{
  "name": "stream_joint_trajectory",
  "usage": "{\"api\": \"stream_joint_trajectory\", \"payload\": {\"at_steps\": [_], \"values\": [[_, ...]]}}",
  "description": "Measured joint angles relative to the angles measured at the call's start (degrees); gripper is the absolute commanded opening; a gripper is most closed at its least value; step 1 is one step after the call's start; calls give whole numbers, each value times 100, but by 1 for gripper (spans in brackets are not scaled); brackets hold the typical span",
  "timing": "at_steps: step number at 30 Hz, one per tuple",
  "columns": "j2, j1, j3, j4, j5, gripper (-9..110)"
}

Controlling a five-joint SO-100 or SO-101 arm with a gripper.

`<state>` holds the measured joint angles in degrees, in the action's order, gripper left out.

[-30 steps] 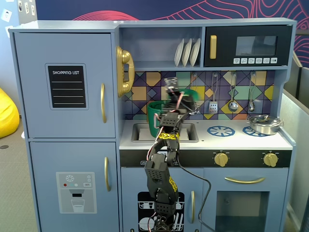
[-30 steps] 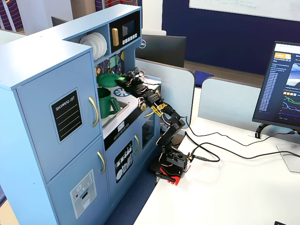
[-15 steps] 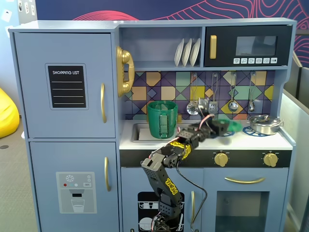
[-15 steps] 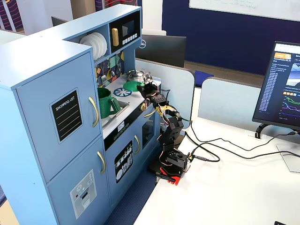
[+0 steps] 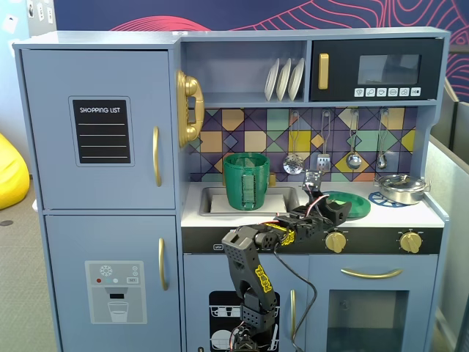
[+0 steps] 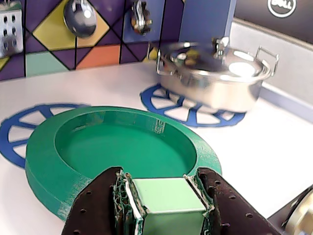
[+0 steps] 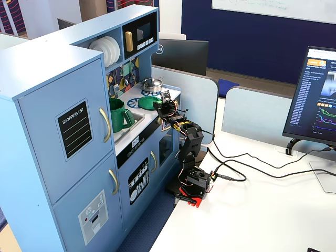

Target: Take off the lid from the green recipient and place it on the counter

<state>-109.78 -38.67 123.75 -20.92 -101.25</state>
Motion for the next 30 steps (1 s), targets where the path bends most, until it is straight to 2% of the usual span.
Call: {"api": "stream_joint_trajectory", "payload": {"at_steps": [8, 12, 22, 30], "values": [[264, 9, -176, -123, 0, 2], [264, 70, -193, -123, 97, 19], [264, 167, -404, -79, 431, 35], [-255, 167, -545, 589, 457, 31]]}}
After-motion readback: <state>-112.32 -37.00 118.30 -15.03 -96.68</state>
